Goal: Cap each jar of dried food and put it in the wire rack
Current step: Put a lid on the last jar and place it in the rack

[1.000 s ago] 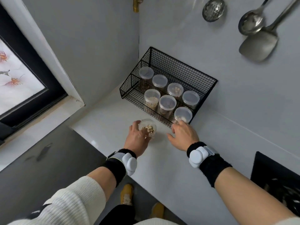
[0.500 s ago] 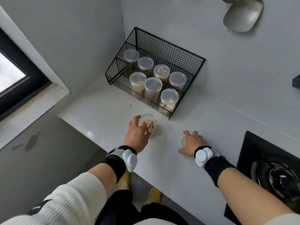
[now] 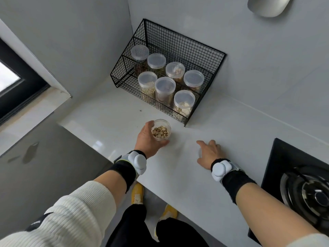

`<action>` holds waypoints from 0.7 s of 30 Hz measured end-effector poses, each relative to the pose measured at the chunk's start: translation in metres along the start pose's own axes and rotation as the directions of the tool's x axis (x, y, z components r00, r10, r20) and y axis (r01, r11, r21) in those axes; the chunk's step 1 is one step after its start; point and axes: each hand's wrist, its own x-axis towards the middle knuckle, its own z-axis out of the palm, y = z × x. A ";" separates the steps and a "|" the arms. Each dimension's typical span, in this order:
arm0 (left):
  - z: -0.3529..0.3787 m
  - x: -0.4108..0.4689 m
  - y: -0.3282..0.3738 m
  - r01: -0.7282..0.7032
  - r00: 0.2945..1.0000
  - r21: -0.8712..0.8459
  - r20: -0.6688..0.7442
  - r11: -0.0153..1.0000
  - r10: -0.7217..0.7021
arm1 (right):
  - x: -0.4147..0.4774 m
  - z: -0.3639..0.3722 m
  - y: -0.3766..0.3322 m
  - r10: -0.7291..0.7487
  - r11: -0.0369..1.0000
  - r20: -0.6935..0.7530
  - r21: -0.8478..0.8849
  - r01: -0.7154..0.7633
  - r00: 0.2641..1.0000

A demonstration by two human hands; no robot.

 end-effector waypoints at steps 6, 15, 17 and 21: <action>-0.021 -0.006 0.020 -0.142 0.990 0.005 0.016 0.990 0.142 | -0.008 -0.035 -0.021 -0.051 0.955 -0.060 0.289 0.066 0.997; -0.072 -0.008 0.056 -0.246 0.969 0.094 0.030 0.965 0.244 | -0.038 -0.135 -0.078 -0.108 0.778 -0.310 0.566 0.274 0.945; -0.083 -0.005 0.061 -0.270 0.963 0.111 0.022 0.956 0.269 | -0.046 -0.151 -0.092 -0.160 0.746 -0.338 0.574 0.338 0.927; -0.106 0.002 0.070 -0.327 0.945 0.131 0.023 0.936 0.327 | -0.062 -0.178 -0.119 -0.309 0.706 -0.368 0.529 0.471 0.877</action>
